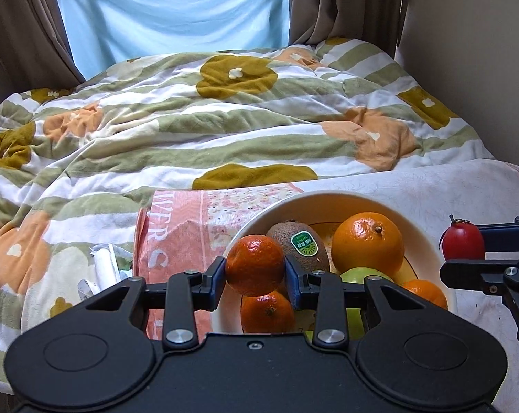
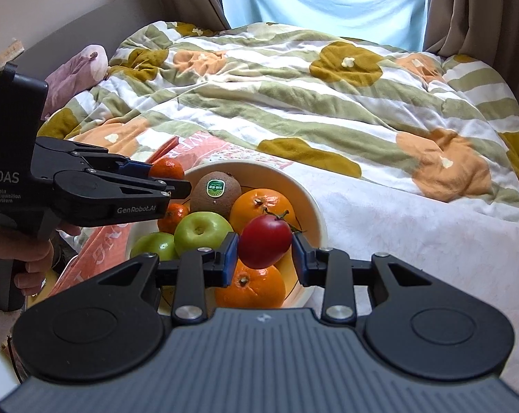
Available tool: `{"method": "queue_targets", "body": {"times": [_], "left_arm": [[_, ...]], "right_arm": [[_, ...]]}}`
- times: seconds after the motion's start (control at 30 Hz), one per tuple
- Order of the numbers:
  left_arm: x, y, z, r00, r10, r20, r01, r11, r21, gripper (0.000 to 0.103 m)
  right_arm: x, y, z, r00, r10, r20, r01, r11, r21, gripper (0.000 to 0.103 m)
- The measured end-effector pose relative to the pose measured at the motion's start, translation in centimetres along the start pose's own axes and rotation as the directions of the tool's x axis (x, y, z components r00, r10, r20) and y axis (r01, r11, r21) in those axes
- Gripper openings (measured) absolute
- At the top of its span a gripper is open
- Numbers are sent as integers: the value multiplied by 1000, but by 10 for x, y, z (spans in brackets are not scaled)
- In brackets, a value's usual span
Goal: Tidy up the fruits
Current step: 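Carry the tangerine and tomato to the duck bowl and release them, then withdraw both tools toward the last kiwi and cherry tomato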
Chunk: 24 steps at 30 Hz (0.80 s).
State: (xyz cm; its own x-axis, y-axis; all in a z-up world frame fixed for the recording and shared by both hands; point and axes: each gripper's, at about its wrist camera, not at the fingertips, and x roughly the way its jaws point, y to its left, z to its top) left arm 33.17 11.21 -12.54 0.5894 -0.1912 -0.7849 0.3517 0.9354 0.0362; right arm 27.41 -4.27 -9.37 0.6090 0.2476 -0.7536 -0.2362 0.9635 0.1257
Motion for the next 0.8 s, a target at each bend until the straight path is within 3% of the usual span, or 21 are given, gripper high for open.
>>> {"method": "queue_targets", "body": {"times": [0.07, 0.13, 0.17, 0.57, 0.8], "left_arm": [[0, 0, -1, 1000, -1, 1, 1, 1000, 1, 49], [-2, 2, 1, 1000, -7, 11, 8, 1000, -12, 94], [-5, 3, 1, 1000, -10, 27, 11, 1000, -19, 97], [-51, -1, -3, 998, 12, 61, -9, 998, -60, 98], [-62, -6, -11, 998, 34, 61, -28, 996, -89, 98]], "right_arm": [[2, 0, 0, 1000, 0, -2, 0, 1000, 8, 48], [2, 0, -1, 1000, -3, -3, 3, 1000, 12, 48], [2, 0, -1, 1000, -3, -4, 3, 1000, 13, 48], [-1, -6, -2, 1000, 0, -16, 0, 1000, -4, 48], [18, -17, -3, 999, -10, -42, 9, 1000, -18, 48]]}}
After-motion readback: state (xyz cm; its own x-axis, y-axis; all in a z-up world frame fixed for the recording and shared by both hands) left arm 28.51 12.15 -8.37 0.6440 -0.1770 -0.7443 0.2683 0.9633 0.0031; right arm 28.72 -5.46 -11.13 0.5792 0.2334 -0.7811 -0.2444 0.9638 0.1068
